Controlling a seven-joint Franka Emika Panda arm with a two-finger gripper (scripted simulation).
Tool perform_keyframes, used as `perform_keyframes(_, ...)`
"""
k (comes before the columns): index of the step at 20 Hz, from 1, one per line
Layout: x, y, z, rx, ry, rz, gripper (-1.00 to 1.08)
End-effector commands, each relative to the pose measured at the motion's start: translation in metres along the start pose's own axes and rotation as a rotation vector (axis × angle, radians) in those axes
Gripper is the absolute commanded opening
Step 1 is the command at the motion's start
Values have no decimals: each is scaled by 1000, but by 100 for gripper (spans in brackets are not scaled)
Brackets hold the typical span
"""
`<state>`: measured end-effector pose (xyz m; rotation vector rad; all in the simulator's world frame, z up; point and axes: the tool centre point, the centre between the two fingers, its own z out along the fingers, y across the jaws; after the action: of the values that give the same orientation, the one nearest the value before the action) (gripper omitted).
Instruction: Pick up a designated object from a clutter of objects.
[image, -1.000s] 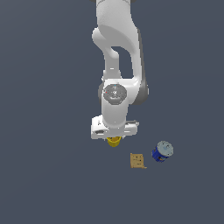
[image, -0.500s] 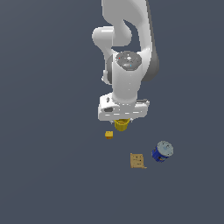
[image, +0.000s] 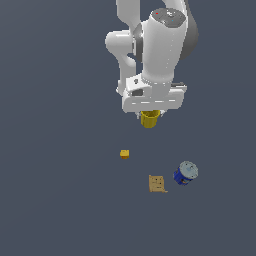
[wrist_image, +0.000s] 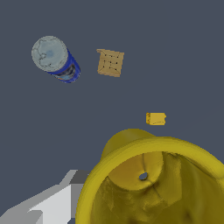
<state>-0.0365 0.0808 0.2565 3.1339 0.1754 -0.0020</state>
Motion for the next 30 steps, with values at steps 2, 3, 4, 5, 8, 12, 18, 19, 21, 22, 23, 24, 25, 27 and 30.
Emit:
perform_keyframes(2,-17,-16,-32,-1,1,0,-100)
perform_keyframes(3,-23,-21,-42,-1,1,0,-100)
perform_keyframes(4,-28,-27,-51,-1,1,0,-100)
perform_keyframes(5,-33,-32,-61,-1,1,0,-100)
perform_keyframes(8,-48,-46,-89,-1,1,0,-100)
perform_keyframes(12,-65,-64,-123,-1,1,-1,-100)
perform_keyframes(18,-86,-87,-165,1,1,-1,-100)
perform_keyframes(19,-88,-90,-171,1,1,-1,-100)
perform_keyframes(21,-93,-95,-181,1,1,-1,-100)
perform_keyframes(22,-95,-97,-185,2,1,-1,-100)
perform_keyframes(23,-96,-99,-189,2,1,-1,-100)
perform_keyframes(24,-98,-101,-192,2,1,-1,-100)
perform_keyframes(25,-99,-103,-195,2,1,-1,-100)
perform_keyframes(27,-100,-105,-199,2,1,0,-100)
perform_keyframes(30,-101,-107,-202,2,1,0,-100)
